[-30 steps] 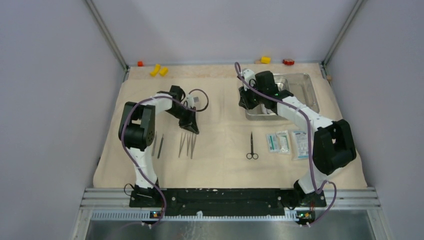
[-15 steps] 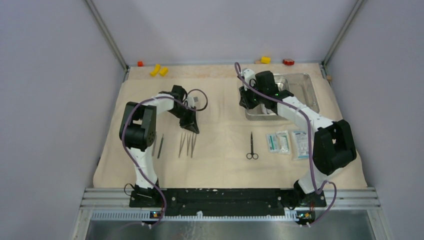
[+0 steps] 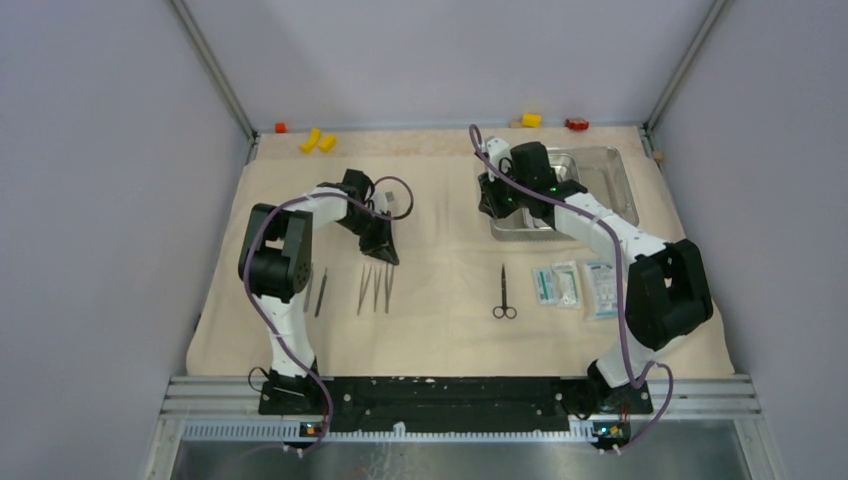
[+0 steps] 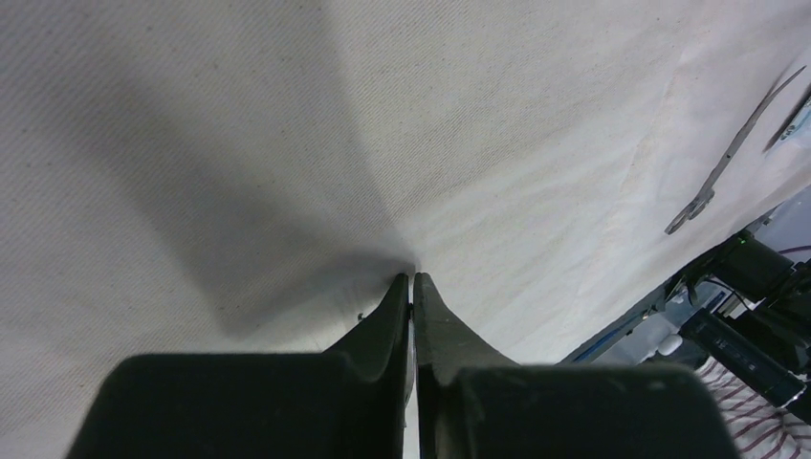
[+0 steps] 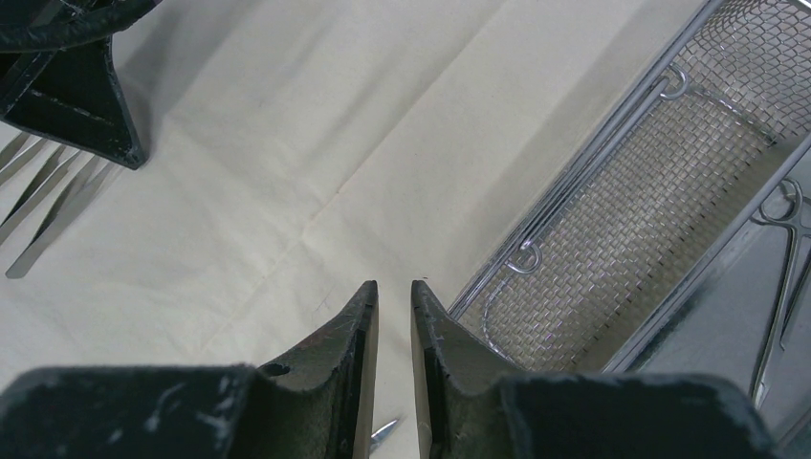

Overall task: Open and lay out the surgical kit
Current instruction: Place the medical item in the surgical kit.

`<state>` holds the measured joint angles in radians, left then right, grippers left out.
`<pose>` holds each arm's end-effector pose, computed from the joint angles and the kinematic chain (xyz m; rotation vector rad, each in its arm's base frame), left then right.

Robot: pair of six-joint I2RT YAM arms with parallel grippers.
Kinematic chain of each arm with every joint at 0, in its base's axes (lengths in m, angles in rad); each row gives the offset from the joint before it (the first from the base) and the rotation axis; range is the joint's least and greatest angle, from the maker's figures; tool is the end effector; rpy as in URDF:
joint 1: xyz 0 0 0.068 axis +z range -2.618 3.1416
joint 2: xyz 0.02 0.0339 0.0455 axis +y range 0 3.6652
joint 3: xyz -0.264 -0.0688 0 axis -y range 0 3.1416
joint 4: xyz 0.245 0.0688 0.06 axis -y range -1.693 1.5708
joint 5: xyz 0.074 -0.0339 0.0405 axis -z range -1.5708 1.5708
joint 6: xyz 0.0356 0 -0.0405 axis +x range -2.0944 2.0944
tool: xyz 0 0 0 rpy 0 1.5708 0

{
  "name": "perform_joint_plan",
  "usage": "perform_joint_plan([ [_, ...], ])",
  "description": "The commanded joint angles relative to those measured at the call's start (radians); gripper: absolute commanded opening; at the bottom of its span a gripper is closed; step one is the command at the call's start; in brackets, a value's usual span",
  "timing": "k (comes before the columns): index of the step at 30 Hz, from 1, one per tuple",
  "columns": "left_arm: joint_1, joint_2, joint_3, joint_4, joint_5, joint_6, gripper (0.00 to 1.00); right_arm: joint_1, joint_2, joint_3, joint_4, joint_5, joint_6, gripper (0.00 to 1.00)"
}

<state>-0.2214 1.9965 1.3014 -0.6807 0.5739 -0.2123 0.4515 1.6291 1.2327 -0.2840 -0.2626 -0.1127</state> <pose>0.3623 -0.1014 0.1412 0.0983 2.9414 -0.9097 0.3278 0.1692 0.2696 -0.7668 2.1335 0.4765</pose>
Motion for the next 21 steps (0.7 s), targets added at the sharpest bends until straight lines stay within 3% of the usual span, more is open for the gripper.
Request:
perform_joint_plan([
  [1,0.007,-0.054,-0.006,0.043,-0.024,-0.01,0.08,0.016,0.0,0.047,0.014,-0.003,-0.008,0.18],
  [21,0.008,-0.103,-0.012,0.053,-0.04,0.003,0.25,0.019,-0.002,0.044,0.017,0.028,-0.01,0.19],
])
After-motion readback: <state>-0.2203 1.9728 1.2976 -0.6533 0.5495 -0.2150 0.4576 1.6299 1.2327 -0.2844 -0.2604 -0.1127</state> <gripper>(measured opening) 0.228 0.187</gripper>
